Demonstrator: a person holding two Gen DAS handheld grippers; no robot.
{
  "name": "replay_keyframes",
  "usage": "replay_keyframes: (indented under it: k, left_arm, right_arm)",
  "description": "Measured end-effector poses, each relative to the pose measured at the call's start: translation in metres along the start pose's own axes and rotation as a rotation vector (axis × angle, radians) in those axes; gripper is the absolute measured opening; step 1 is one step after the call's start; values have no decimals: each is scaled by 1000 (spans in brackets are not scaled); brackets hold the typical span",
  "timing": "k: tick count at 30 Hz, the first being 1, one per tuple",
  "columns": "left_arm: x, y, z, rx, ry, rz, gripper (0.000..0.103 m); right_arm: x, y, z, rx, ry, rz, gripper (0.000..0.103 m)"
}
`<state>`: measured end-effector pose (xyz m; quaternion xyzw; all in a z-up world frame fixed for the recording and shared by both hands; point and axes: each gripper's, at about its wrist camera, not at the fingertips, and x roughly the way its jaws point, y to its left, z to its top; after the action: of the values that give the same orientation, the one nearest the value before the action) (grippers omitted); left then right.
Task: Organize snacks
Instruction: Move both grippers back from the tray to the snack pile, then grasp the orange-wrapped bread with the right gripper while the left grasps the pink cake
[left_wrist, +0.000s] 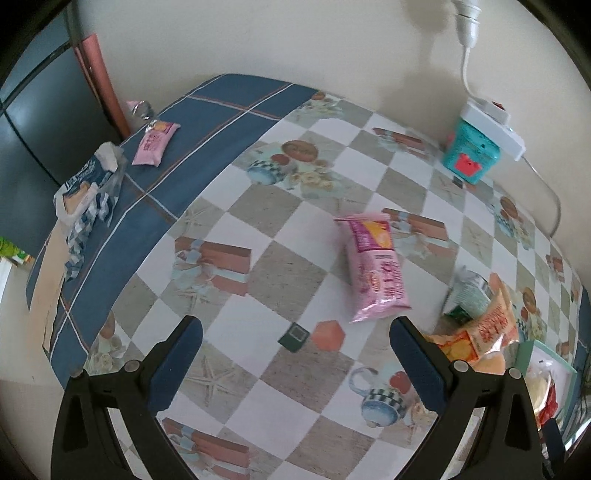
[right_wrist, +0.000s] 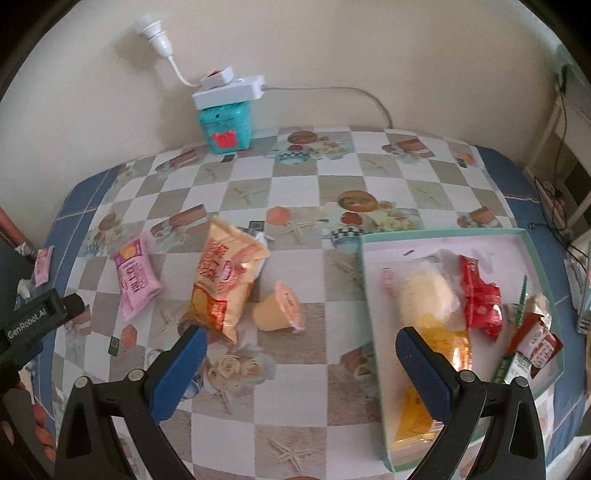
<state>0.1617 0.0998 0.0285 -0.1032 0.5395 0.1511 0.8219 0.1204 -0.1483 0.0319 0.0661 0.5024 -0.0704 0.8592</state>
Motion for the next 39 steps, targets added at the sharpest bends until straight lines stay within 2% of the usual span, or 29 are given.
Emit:
replay_keyframes:
  k: [9,17,29,33,39]
  left_arm:
    - [16,9,8,-34,29,-29,101]
    - [32,-1,15,-28,50,-76,101]
    - [52,-6,22,-71,98,-217,101]
    - [59,-10,24,-79,94,-240,101]
    - [68,-25,26,-40,68,-238,101]
  right_arm:
    - [17,20,-2,-38,13,17,103]
    - [40,25,1,-35,28,40,103]
    - [55,11,16,30,18,123,103]
    - [54,8,23,48,-7,159,102]
    - [54,14,33,42,-37,170,93]
